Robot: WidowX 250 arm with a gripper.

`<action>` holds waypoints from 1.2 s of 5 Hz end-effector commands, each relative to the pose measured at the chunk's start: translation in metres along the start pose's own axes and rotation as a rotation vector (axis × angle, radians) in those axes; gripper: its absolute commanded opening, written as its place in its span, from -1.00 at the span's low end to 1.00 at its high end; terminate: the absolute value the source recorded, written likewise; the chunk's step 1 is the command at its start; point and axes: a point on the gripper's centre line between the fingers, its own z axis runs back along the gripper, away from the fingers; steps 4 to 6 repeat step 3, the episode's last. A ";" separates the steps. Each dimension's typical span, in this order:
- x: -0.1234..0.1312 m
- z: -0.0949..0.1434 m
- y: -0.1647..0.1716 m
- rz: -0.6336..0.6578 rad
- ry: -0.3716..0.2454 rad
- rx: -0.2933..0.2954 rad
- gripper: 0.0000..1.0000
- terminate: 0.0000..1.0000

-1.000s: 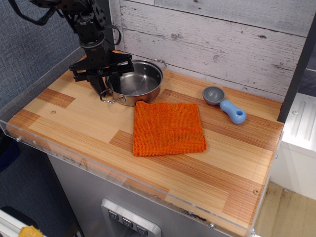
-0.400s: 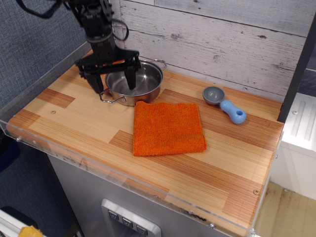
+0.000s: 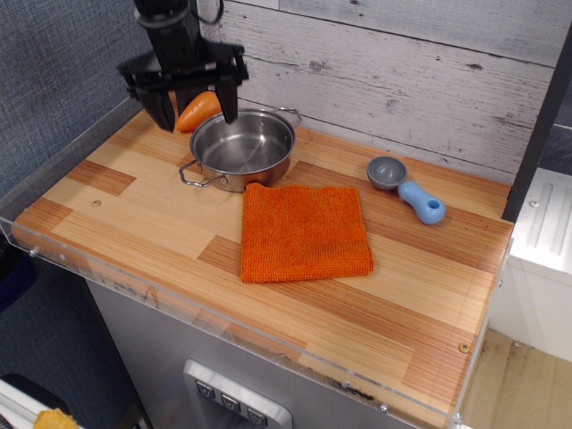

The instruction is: Move the pot to the right side of the carrot.

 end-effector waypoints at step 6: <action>-0.002 0.035 -0.002 -0.008 -0.084 0.012 1.00 1.00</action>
